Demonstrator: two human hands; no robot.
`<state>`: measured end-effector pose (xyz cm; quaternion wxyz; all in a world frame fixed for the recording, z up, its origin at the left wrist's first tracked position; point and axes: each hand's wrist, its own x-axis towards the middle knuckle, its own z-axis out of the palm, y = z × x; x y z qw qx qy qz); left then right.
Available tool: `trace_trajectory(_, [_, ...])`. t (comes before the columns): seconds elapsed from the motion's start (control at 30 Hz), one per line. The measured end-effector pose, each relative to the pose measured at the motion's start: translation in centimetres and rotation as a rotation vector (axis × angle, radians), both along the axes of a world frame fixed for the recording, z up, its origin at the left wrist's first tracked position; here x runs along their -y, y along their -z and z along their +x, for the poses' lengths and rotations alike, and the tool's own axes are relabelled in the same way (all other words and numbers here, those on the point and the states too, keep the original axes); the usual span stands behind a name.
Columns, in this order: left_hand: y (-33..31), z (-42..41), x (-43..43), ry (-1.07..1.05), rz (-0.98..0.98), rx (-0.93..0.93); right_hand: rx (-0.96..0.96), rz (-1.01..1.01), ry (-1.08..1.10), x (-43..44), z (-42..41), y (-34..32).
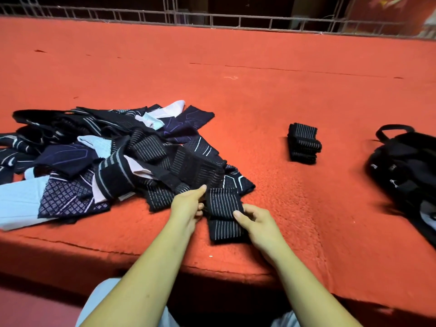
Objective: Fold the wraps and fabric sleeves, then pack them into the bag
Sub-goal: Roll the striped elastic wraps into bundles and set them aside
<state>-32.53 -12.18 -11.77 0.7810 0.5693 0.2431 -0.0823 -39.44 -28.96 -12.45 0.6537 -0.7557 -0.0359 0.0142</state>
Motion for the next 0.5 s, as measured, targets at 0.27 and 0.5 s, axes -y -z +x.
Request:
trace_trajectory(0.27, [1.0,-0.1,0.4,-0.190,-0.037,0.097,-0.033,0.205,0.008,3.0,-2.8,-0.9])
trace_trajectory(0.5, [-0.6,-3.7,2.1,0.014,0.392,0.183,-0.013,0.207,-0.002,4.8,-3.5,-2.5])
